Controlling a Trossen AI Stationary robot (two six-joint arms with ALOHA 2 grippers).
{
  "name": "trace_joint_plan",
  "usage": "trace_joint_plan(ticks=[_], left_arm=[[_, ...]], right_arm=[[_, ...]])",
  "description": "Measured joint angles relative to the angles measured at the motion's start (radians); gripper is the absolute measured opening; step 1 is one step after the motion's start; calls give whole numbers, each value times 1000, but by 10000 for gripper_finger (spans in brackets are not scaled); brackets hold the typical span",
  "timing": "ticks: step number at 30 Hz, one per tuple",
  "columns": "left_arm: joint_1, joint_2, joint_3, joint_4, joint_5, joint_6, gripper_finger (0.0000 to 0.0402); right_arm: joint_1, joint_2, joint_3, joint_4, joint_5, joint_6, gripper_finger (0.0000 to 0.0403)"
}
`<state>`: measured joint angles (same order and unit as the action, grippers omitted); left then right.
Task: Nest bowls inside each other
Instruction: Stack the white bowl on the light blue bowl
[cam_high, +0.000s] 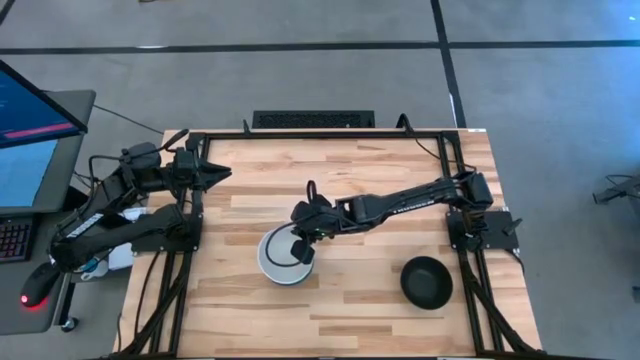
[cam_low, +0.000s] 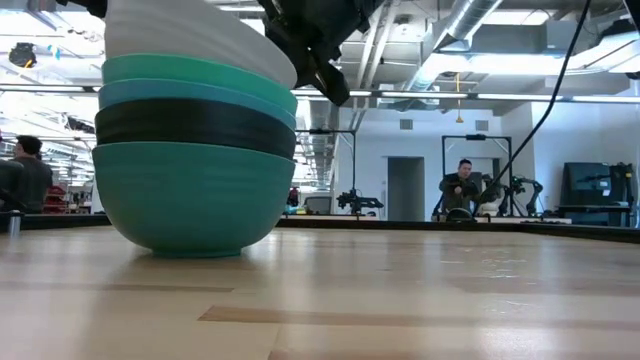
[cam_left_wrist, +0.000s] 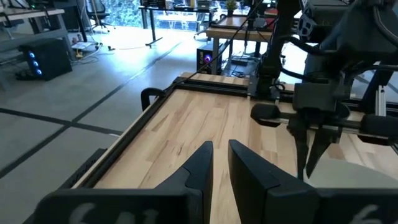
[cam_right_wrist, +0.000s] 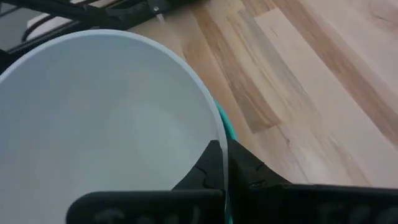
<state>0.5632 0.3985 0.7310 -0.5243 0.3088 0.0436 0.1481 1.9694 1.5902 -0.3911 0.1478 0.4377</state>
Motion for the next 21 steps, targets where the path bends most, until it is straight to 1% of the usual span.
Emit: trace_joint_plan(ticks=[14,21], left_arm=[[0,0,0,1,1,-3,41],[0,0,0,1,1,-3,41]], right_arm=[[-9,0,0,-35,10,0,13],[-8,0,0,-34,9,0,68]])
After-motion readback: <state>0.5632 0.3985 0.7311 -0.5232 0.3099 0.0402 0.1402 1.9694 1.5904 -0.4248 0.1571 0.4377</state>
